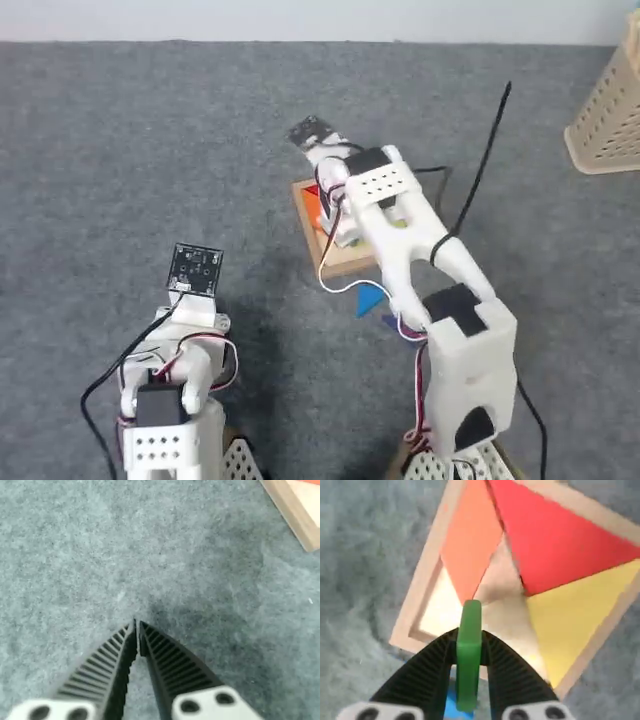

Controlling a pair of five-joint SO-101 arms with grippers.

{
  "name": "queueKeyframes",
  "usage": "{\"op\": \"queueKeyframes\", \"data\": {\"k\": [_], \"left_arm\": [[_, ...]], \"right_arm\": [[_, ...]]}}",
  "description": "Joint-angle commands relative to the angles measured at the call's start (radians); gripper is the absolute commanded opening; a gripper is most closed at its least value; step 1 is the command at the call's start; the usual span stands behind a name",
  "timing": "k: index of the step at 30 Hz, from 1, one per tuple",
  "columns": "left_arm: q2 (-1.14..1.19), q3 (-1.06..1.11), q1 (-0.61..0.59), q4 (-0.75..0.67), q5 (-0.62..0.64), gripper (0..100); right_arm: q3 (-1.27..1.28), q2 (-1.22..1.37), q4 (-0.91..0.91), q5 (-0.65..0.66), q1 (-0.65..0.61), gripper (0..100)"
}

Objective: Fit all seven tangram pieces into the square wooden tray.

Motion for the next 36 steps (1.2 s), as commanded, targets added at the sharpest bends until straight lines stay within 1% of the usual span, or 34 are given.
{"op": "queueKeyframes", "data": {"k": [1,4,7,14,22,26,31,36], "left_arm": [[0.0,-0.008,-0.005,0.005,-0.008,1],[0.0,-0.008,-0.005,0.005,-0.008,1],[0.0,-0.008,-0.005,0.005,-0.008,1],[0.0,-0.008,-0.005,0.005,-0.008,1],[0.0,-0.008,-0.005,0.005,-0.008,1],[0.0,-0.008,-0.005,0.005,-0.008,1],[0.0,-0.008,-0.005,0.005,-0.008,1],[0.0,-0.008,-0.005,0.005,-0.008,1]], "right_arm": [[-0.008,-0.018,-0.015,0.032,-0.002,2.0],[-0.008,-0.021,0.002,0.032,0.001,7.5],[-0.008,-0.022,0.007,0.034,-0.001,10.9],[-0.009,-0.027,0.007,0.052,0.008,11.0],[-0.029,-0.062,0.01,0.046,0.053,10.9],[-0.011,-0.085,0.039,0.077,0.019,10.2],[0.041,-0.087,0.035,0.186,-0.035,0.4],[0.04,-0.096,0.044,0.189,-0.028,0.7]]}}
